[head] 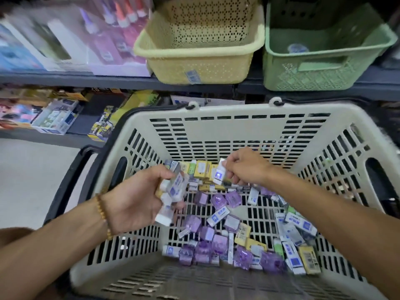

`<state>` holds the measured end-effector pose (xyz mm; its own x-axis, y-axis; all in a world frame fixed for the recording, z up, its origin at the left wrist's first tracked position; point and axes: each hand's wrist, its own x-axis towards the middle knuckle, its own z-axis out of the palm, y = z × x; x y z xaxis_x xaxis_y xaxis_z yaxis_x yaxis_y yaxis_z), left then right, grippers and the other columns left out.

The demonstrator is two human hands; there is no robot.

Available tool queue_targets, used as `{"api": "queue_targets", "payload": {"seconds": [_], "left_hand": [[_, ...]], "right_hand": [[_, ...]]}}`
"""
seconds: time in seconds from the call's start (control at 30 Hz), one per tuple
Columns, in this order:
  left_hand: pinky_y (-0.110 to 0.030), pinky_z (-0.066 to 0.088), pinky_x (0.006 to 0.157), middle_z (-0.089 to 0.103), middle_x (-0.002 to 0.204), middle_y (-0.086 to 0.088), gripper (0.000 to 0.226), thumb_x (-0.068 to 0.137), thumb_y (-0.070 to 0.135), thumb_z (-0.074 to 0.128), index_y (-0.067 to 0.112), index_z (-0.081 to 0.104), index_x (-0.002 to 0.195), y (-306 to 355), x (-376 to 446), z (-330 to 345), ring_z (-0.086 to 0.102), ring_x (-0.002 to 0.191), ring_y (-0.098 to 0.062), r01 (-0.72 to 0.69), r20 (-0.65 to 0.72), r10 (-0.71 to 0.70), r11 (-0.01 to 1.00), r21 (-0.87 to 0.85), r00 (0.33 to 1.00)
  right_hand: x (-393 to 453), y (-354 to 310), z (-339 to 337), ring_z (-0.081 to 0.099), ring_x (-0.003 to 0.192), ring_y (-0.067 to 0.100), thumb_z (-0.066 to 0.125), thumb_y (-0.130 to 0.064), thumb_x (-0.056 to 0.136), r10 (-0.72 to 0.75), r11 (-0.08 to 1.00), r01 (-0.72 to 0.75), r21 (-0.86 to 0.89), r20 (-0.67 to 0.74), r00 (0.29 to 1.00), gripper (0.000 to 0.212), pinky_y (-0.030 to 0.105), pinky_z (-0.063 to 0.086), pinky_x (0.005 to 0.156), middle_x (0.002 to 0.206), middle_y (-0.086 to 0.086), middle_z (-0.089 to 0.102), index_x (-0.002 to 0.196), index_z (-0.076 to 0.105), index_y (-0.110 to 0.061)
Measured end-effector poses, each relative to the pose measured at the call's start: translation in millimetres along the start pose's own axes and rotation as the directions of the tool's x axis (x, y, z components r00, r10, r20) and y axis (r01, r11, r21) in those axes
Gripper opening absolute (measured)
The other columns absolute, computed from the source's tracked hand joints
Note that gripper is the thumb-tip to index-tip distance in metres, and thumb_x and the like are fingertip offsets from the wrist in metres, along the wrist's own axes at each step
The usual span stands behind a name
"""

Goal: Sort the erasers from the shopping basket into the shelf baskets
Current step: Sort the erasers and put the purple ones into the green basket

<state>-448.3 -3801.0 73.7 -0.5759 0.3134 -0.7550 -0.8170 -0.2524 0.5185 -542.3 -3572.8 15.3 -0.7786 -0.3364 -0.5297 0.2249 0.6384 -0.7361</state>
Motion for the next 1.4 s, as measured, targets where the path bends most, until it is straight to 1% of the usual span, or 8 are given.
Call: {"api": "queue_targets", "payload": {"seconds": [0.2, 0.33, 0.5, 0.6, 0.73, 0.97, 1.17, 1.4], "left_hand": [[-0.03, 0.045, 0.048, 0.057, 0.083, -0.013, 0.038, 0.077, 0.023, 0.051, 0.004, 0.055, 0.11, -0.3, 1.9, 3.3, 0.055, 0.065, -0.024, -0.047, 0.004, 0.048, 0.996, -0.076, 0.999], [-0.029, 0.042, 0.047, 0.06, 0.085, -0.018, 0.045, 0.073, 0.024, 0.05, 0.0, 0.058, 0.11, 3.0, 4.3, 6.1, 0.054, 0.062, -0.026, -0.08, 0.008, 0.081, 0.994, -0.077, 0.997], [-0.026, 0.042, 0.044, 0.062, 0.089, -0.018, 0.048, 0.073, 0.025, 0.047, -0.002, 0.062, 0.11, 6.6, 12.3, 16.4, 0.053, 0.062, -0.024, -0.097, 0.024, 0.097, 0.995, 0.006, 0.995], [-0.026, 0.042, 0.045, 0.065, 0.093, -0.018, 0.045, 0.076, 0.026, 0.046, 0.001, 0.066, 0.107, 7.8, 18.4, 20.7, 0.055, 0.063, -0.023, -0.111, 0.046, 0.109, 0.992, 0.062, 0.993], [-0.023, 0.041, 0.038, 0.066, 0.09, -0.02, 0.036, 0.085, 0.021, 0.043, -0.002, 0.068, 0.097, 9.0, 27.1, 17.9, 0.055, 0.053, -0.022, -0.133, -0.055, 0.138, 0.988, 0.081, 0.989], [-0.024, 0.043, 0.038, 0.069, 0.088, -0.014, 0.029, 0.089, 0.022, 0.059, 0.002, 0.061, 0.111, 3.7, 33.2, 10.5, 0.059, 0.054, -0.018, -0.144, -0.179, 0.17, 0.978, 0.148, 0.969], [-0.027, 0.043, 0.042, 0.069, 0.103, -0.021, 0.03, 0.091, 0.022, 0.062, 0.005, 0.061, 0.116, 3.0, 31.9, 12.5, 0.055, 0.065, -0.021, -0.156, -0.132, 0.177, 0.975, 0.155, 0.975], [-0.031, 0.043, 0.05, 0.071, 0.087, -0.011, 0.032, 0.088, 0.02, 0.064, 0.021, 0.058, 0.12, 3.7, 32.9, 22.1, 0.05, 0.071, -0.025, -0.212, -0.125, 0.23, 0.967, 0.139, 0.965]], "right_hand": [[28.0, -8.7, 24.3, 0.069, 0.071, 0.022, 0.054, -0.005, 0.098, 0.107, 0.988, -0.106, 0.114, -0.004, 0.994, 0.018, 0.03, 0.06, 0.065, 0.086, 0.017, 0.07, 0.093, 0.068, 0.005], [19.4, -12.2, 22.5, 0.069, 0.068, 0.02, 0.054, -0.012, 0.098, 0.047, 0.995, -0.04, 0.092, -0.076, 0.996, 0.02, 0.039, 0.061, 0.07, 0.079, 0.006, 0.069, 0.09, 0.071, -0.003], [-13.4, -26.5, 15.7, 0.061, 0.061, 0.013, 0.059, -0.047, 0.093, -0.115, 0.944, 0.031, 0.33, 0.238, 0.964, 0.036, 0.022, 0.051, 0.055, 0.079, 0.006, 0.069, 0.092, 0.073, -0.014], [-18.6, -28.8, 17.6, 0.057, 0.056, 0.009, 0.065, -0.028, 0.093, -0.129, 0.919, 0.007, 0.393, 0.283, 0.95, 0.023, 0.018, 0.049, 0.051, 0.073, 0.005, 0.069, 0.09, 0.072, -0.007], [-13.1, -15.3, 3.3, 0.055, 0.054, 0.011, 0.062, -0.012, 0.095, -0.045, 0.851, -0.061, 0.522, 0.187, 0.981, 0.013, 0.021, 0.047, 0.049, 0.067, 0.003, 0.063, 0.088, 0.07, -0.006], [9.3, 12.0, -5.6, 0.055, 0.049, 0.011, 0.06, -0.011, 0.095, 0.156, 0.959, -0.143, 0.245, -0.034, 0.987, 0.017, 0.022, 0.046, 0.047, 0.067, 0.007, 0.064, 0.082, 0.067, -0.003], [15.7, 8.0, 9.2, 0.07, 0.067, 0.016, 0.061, 0.0, 0.092, 0.154, 0.948, -0.138, 0.288, -0.035, 0.987, 0.012, 0.024, 0.056, 0.061, 0.088, 0.016, 0.073, 0.103, 0.066, 0.0], [-21.5, -19.0, 8.9, 0.064, 0.062, 0.011, 0.066, -0.042, 0.09, -0.074, 0.958, 0.04, 0.284, 0.111, 0.991, 0.026, 0.02, 0.05, 0.056, 0.076, 0.001, 0.072, 0.09, 0.075, -0.017]]}}
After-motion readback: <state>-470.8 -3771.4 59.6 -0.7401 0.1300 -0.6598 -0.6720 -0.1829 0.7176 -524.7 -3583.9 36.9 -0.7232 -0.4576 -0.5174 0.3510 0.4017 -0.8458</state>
